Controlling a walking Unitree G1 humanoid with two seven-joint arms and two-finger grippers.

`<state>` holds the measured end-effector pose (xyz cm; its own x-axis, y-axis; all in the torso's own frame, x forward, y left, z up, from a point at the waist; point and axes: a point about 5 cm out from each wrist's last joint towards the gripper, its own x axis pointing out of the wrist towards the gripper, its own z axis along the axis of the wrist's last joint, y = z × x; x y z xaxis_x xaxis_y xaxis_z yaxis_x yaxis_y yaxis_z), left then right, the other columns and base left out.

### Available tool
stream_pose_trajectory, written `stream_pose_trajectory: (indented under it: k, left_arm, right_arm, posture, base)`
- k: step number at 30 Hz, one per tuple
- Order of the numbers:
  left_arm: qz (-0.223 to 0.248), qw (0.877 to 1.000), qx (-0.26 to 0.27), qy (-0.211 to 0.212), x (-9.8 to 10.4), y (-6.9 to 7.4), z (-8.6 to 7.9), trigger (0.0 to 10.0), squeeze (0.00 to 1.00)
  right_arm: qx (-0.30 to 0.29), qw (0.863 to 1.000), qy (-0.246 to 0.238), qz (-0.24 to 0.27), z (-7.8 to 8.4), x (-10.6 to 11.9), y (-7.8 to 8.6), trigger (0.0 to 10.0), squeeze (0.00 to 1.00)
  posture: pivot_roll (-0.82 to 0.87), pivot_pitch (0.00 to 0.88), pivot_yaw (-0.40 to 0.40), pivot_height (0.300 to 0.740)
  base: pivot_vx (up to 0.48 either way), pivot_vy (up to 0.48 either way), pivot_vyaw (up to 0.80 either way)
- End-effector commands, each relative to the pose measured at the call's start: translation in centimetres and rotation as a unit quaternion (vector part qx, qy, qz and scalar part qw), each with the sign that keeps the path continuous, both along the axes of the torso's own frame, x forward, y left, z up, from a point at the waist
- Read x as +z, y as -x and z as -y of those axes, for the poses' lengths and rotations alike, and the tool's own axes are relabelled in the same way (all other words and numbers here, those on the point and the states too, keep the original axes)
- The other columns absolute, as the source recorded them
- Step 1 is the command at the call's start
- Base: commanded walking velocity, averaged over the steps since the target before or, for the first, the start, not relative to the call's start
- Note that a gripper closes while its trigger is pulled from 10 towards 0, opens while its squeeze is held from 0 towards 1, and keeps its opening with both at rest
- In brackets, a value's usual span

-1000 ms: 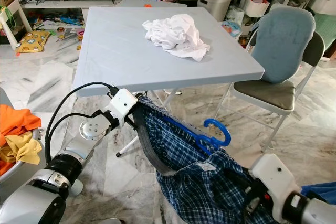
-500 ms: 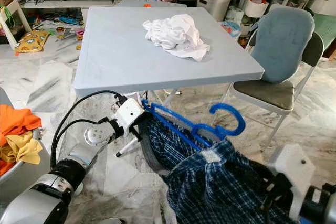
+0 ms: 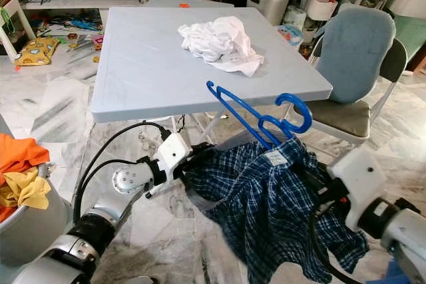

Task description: Hang hanger

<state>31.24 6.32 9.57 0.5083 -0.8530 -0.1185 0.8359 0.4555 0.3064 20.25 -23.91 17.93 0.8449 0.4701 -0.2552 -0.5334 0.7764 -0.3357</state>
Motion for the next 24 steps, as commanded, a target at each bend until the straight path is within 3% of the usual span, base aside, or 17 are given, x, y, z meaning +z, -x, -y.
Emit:
stream_pose_trajectory:
  k: [1, 3, 8, 11, 15, 19, 24]
  left_arm:
    - [0.016, 0.999, -0.040, -0.005, 0.6, 0.4, 0.6, 10.0, 1.00]
    - [0.018, 0.996, -0.088, -0.020, 0.5, 1.2, 0.7, 10.0, 1.00]
    - [0.014, 0.990, -0.139, -0.024, 0.4, 2.3, 0.7, 10.0, 1.00]
    - [0.019, 0.989, -0.144, -0.021, 0.5, 2.5, 0.7, 10.0, 1.00]
    - [0.030, 0.986, -0.160, -0.022, 0.9, 2.6, 0.4, 10.0, 1.00]
    - [0.063, 0.984, -0.161, -0.031, 1.9, 2.1, -0.5, 10.0, 1.00]
    - [0.084, 0.975, -0.197, -0.053, 2.4, 2.5, -0.9, 10.0, 1.00]
  right_arm:
    - [-0.010, 1.000, 0.017, 0.018, 0.3, 0.2, -0.6, 10.0, 0.00]
    - [-0.007, 0.999, 0.040, 0.014, 0.3, -0.2, -1.1, 10.0, 0.00]
    - [0.014, 0.998, 0.068, 0.005, -0.1, -1.2, -1.9, 10.0, 0.00]
    - [0.023, 0.997, 0.072, -0.003, -0.2, -1.6, -2.1, 10.0, 0.00]
    - [0.078, 0.990, 0.112, -0.026, -0.4, -2.5, -2.0, 10.0, 0.00]
    - [0.100, 0.984, 0.139, -0.051, 0.6, -3.3, -2.0, 10.0, 0.00]
    - [0.120, 0.977, 0.162, -0.076, 1.5, -4.1, -1.9, 10.0, 0.00]
  posture:
    - [0.00, 0.000, -0.104, 0.740]
    - [0.00, 0.000, -0.099, 0.740]
    - [0.00, 0.000, -0.094, 0.740]
    - [0.00, 0.000, -0.094, 0.740]
    - [0.01, 0.000, -0.101, 0.740]
    - [0.01, 0.000, -0.104, 0.740]
    - [0.01, 0.000, -0.104, 0.740]
  base:
    - [0.000, 0.000, 0.00]
    - [0.000, 0.000, 0.00]
    - [0.000, 0.000, 0.00]
    - [0.000, 0.000, 0.00]
    - [0.000, 0.000, 0.00]
    - [0.000, 0.000, 0.00]
    - [0.000, 0.000, 0.00]
